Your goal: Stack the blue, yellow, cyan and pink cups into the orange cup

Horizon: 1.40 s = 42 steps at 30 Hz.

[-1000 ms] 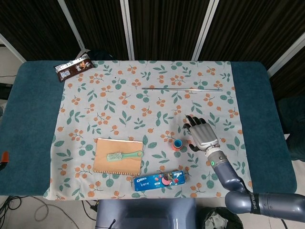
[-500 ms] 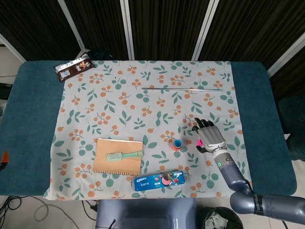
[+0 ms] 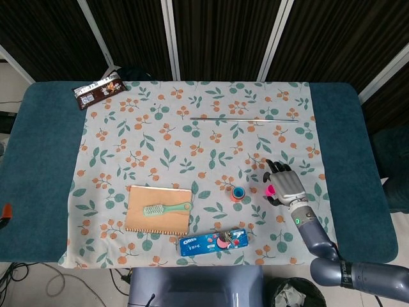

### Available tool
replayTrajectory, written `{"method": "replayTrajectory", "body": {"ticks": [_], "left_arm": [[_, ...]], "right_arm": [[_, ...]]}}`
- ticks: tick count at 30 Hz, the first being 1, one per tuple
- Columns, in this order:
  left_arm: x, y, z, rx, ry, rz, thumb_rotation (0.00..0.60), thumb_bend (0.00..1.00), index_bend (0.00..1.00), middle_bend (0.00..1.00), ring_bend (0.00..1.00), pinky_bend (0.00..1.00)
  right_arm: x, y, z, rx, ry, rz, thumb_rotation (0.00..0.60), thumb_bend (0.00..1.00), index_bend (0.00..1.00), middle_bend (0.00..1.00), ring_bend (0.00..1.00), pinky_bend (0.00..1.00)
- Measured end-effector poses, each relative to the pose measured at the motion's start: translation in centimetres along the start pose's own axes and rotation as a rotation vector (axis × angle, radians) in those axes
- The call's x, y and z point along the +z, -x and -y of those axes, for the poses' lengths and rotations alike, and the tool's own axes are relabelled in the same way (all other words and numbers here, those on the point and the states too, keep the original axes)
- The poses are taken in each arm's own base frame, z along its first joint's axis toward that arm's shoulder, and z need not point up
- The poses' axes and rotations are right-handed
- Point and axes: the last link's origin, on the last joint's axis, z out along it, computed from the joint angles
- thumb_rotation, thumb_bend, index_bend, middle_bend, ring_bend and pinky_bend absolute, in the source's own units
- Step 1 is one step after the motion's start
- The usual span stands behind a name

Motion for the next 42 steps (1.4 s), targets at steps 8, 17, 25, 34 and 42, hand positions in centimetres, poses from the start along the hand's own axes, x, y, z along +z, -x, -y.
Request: {"method": "replayTrajectory", "body": {"ticks": [8, 17, 25, 34, 42], "left_arm": [[0.0, 0.0, 0.0, 0.002, 0.001, 0.0, 0.6, 0.36, 0.13, 0.03, 0.0, 0.14], [0.0, 0.0, 0.0, 0.003, 0.002, 0.001, 0.6, 0.36, 0.13, 0.03, 0.0, 0.14], [0.0, 0.1, 0.0, 0.004, 0.002, 0.002, 0.6, 0.36, 0.13, 0.03, 0.0, 0.14], [0.0, 0.0, 0.0, 0.003, 0.0, 0.003, 0.6, 0.36, 0.13, 0.03, 0.0, 0.15], [0.0, 0.1, 0.0, 0.004, 0.001, 0.003, 0.6, 0.36, 0.13, 0.03, 0.0, 0.16]], "right_arm": [[0.2, 0.4, -0.3, -0.001, 0.007, -0.002, 0.6, 0.41, 0.4, 0.0, 0.09, 0.15], [0.4, 0.7, -0.6, -0.002, 0.01, 0.001, 0.6, 0.43, 0.4, 0.0, 0.09, 0.15], [0.5, 1.0, -1.0, 0.004, 0.023, 0.009, 0.6, 0.43, 0.42, 0.0, 0.09, 0.15], [0.7, 1.0, -1.1, 0.003, 0.026, 0.006, 0.6, 0.43, 0.44, 0.0, 0.09, 0.15], [0.9, 1.1, -1.3, 0.003, 0.034, 0.009, 0.6, 0.44, 0.46, 0.0, 0.09, 0.15]]}}
